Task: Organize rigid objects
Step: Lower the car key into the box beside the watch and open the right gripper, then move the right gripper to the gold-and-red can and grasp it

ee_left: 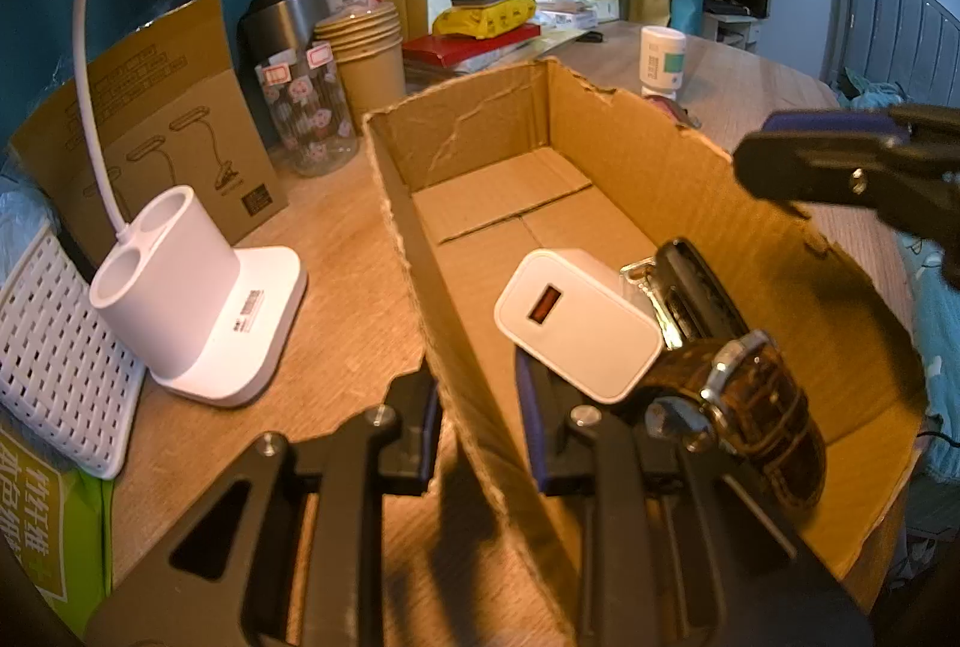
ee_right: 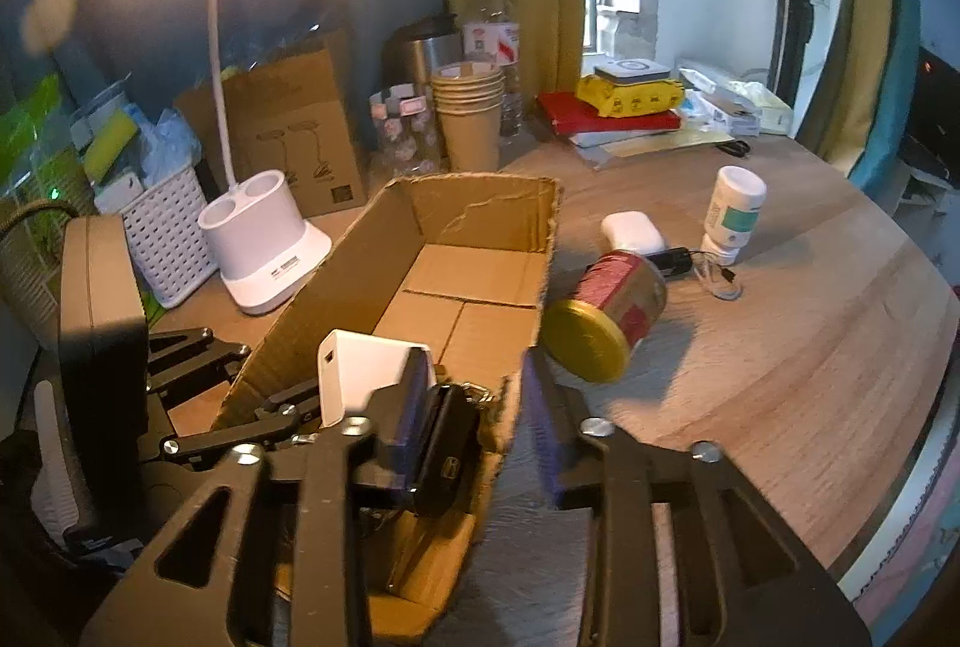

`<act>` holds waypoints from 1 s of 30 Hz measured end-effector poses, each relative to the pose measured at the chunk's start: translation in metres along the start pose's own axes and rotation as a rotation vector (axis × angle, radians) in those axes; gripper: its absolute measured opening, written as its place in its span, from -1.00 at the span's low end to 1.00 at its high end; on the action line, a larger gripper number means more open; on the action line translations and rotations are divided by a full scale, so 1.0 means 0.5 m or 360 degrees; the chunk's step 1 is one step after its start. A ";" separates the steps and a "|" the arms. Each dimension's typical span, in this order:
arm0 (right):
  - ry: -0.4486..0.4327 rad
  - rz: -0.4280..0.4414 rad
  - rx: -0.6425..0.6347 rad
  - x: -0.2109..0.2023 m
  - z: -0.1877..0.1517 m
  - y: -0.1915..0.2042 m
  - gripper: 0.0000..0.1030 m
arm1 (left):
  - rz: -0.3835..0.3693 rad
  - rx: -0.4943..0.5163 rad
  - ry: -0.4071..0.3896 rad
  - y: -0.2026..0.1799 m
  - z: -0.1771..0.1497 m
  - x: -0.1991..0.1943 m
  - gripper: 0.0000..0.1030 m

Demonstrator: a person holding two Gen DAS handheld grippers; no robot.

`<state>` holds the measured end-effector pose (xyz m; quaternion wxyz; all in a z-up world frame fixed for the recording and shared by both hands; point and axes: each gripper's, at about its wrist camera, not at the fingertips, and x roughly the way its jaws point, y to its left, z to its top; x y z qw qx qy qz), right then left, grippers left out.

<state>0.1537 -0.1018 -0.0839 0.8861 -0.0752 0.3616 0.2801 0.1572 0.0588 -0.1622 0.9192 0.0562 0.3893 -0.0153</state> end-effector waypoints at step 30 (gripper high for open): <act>0.0000 -0.0135 0.0273 0.074 0.028 -0.165 0.23 | -0.0003 -0.0002 0.0003 -0.001 0.000 0.000 -0.53</act>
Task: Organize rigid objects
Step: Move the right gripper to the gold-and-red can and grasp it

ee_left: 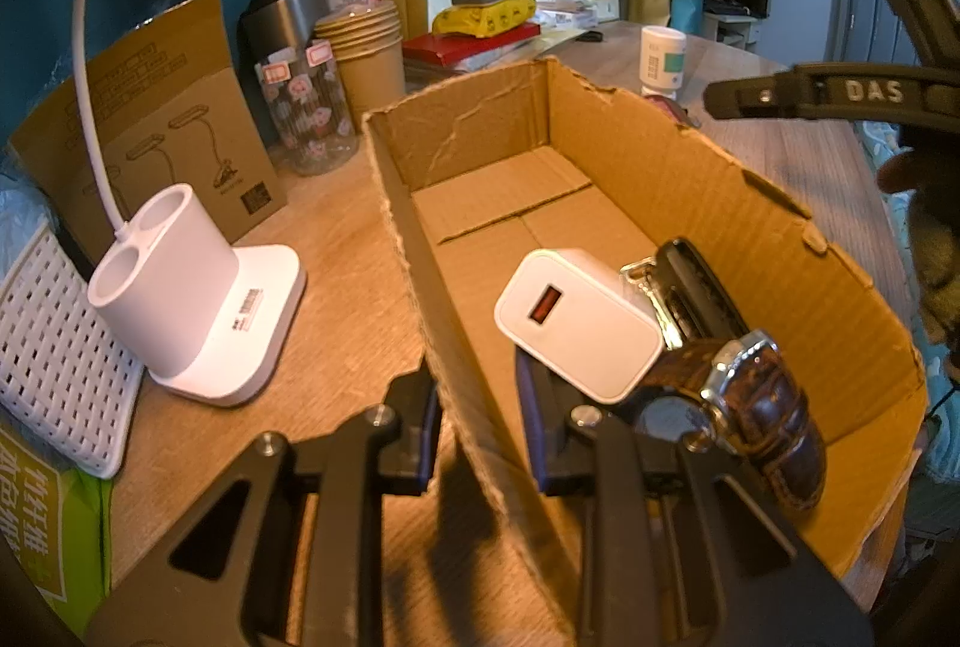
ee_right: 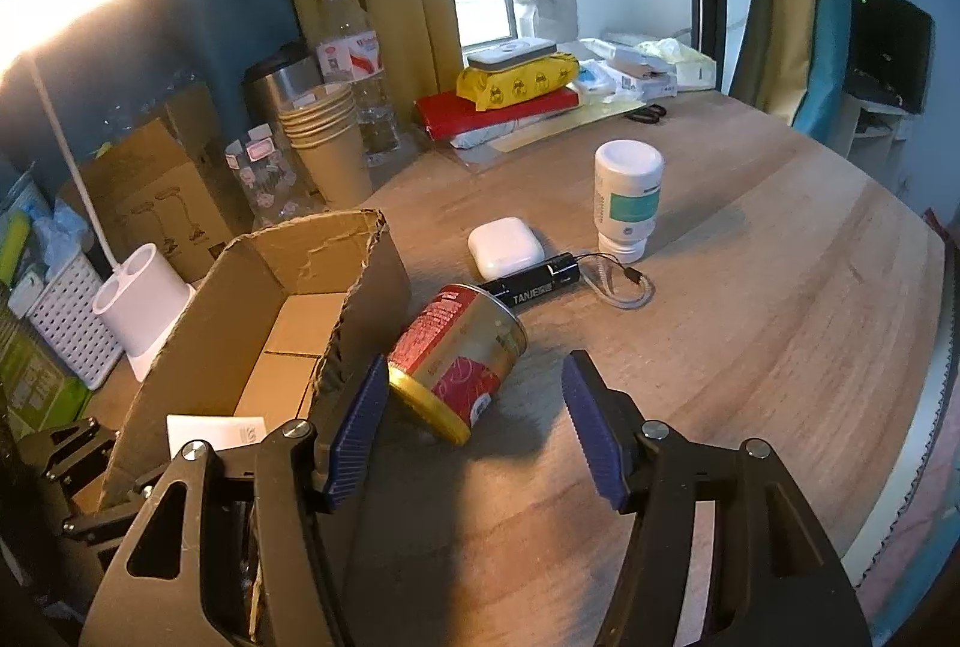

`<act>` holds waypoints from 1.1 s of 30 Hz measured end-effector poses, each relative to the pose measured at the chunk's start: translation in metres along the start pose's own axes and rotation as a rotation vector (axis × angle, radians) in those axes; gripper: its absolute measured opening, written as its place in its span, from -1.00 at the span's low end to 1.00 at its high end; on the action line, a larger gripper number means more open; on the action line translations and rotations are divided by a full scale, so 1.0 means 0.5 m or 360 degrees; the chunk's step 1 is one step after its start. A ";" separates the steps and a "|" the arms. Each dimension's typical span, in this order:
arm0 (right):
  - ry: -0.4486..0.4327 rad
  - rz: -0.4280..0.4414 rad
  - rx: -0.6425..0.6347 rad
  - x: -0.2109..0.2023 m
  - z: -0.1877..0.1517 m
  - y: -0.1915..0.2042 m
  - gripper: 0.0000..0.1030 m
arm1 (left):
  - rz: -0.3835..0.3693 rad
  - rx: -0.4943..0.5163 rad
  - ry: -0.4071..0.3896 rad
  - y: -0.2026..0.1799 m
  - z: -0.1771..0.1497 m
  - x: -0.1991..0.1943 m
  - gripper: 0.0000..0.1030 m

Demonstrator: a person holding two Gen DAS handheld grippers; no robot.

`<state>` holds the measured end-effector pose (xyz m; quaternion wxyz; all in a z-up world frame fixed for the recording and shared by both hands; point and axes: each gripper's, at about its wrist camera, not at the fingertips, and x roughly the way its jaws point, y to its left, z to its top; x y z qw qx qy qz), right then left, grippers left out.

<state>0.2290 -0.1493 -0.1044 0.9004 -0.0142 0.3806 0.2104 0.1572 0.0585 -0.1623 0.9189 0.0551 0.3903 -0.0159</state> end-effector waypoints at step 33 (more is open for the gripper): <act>0.0157 0.0072 0.0108 0.111 0.008 -0.027 0.21 | -0.0013 -0.0008 0.0014 0.000 -0.001 0.004 -0.52</act>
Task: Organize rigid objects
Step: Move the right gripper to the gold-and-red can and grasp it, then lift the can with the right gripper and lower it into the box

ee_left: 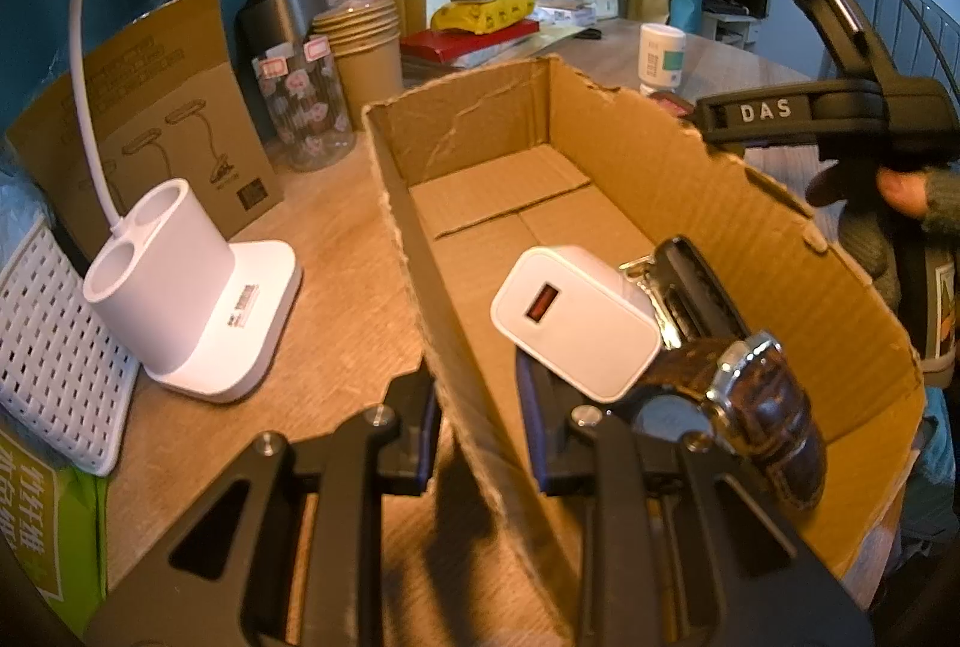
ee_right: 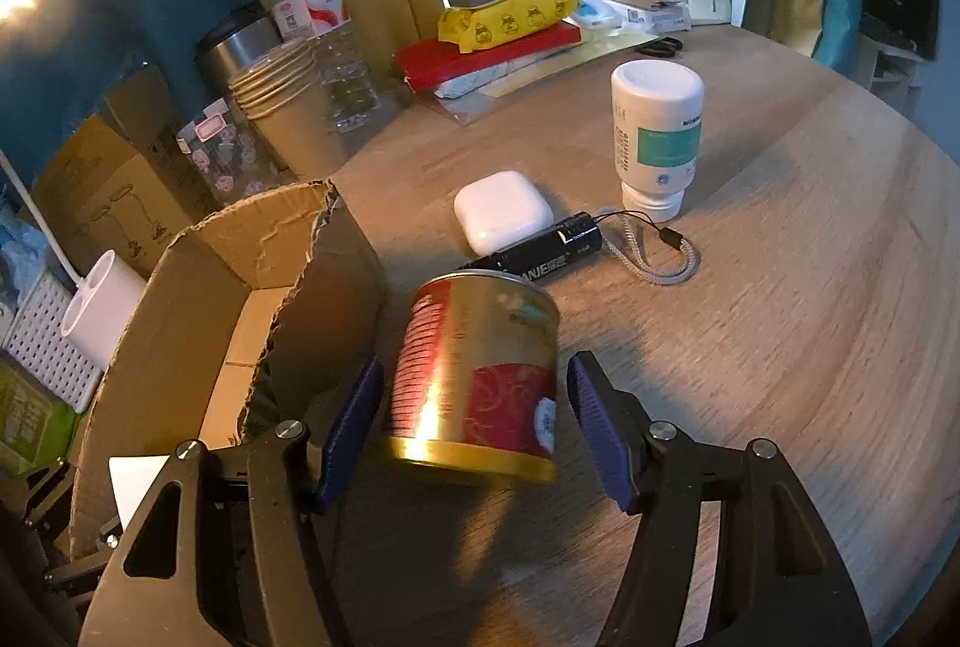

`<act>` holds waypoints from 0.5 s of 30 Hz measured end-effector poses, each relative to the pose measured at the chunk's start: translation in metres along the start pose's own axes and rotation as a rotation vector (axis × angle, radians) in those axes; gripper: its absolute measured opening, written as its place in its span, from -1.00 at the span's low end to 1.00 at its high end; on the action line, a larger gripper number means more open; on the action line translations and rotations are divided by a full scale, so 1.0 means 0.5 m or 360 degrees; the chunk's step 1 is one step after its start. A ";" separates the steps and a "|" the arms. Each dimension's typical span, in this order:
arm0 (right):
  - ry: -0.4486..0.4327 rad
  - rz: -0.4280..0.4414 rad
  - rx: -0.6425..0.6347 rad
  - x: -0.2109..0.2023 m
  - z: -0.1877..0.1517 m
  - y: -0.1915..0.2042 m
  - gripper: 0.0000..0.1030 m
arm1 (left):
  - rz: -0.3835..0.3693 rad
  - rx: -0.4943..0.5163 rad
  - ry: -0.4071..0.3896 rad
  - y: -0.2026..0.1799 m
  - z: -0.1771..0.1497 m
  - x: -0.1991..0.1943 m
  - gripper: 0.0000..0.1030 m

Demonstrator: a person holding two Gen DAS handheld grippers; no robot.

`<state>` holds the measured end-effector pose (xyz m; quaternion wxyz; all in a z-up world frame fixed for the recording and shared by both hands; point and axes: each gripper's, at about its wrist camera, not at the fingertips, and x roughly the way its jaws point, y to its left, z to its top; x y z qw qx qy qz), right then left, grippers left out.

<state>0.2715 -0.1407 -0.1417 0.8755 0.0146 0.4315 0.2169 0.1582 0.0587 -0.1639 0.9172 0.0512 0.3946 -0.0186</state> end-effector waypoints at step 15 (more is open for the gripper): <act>-0.0035 -0.0017 -0.0013 -0.043 -0.017 -0.008 0.13 | -0.0003 -0.0005 0.0003 0.002 0.001 0.001 -0.52</act>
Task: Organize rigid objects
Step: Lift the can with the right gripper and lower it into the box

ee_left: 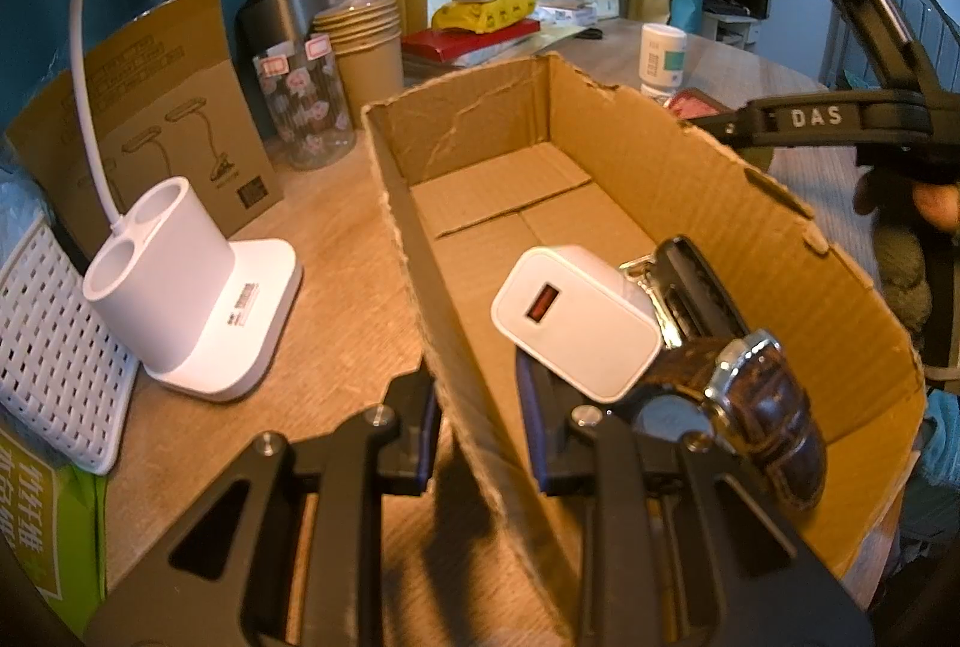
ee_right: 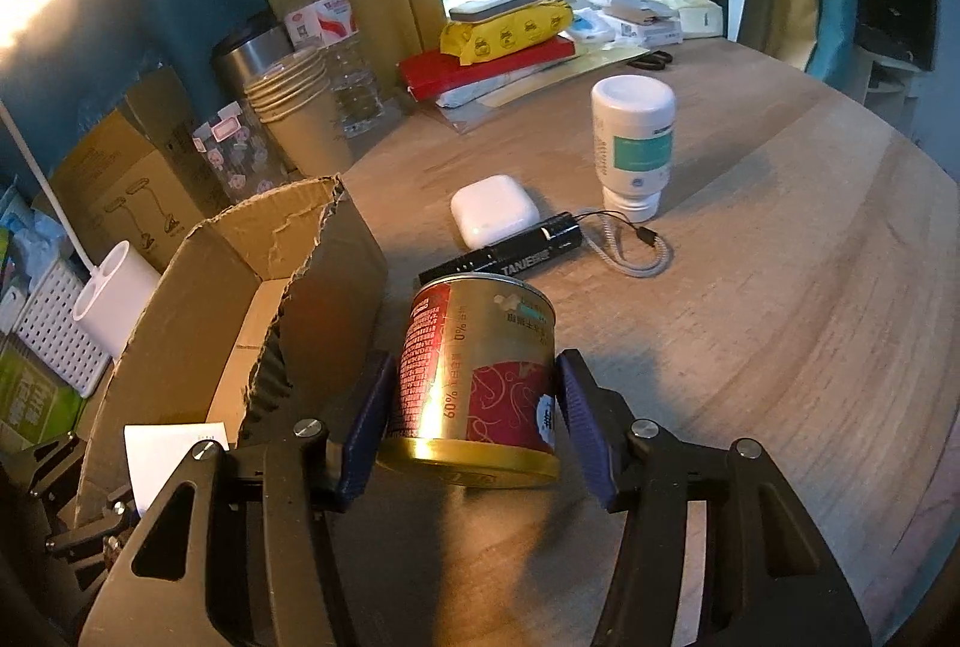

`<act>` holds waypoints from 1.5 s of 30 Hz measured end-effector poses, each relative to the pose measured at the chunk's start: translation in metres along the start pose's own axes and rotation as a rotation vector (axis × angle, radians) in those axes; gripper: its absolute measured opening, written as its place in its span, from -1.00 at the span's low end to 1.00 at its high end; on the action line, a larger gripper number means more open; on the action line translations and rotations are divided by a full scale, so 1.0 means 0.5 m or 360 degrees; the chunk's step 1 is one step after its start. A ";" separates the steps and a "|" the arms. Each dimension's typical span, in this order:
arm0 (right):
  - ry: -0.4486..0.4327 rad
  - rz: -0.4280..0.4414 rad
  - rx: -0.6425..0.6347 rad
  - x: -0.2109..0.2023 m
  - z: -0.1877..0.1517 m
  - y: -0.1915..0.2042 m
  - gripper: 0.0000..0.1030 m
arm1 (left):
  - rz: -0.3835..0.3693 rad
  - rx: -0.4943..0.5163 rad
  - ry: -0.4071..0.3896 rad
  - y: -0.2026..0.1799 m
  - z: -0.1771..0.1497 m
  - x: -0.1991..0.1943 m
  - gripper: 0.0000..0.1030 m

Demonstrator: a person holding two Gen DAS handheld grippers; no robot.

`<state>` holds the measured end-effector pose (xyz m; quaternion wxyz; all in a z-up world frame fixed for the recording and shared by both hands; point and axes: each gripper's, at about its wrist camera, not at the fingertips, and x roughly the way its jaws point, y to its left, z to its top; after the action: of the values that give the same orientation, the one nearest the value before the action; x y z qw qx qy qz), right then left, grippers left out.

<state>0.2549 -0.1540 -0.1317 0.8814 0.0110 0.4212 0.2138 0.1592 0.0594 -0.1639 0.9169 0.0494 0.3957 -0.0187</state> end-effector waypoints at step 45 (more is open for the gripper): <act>-0.0189 0.0142 -0.0276 -0.140 0.011 0.164 0.13 | 0.0001 0.0000 0.0000 0.001 0.000 -0.001 -0.51</act>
<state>0.1900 -0.1056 -0.0601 0.8921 -0.0339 0.3471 0.2873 0.1590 0.0598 -0.1635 0.9169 0.0496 0.3956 -0.0184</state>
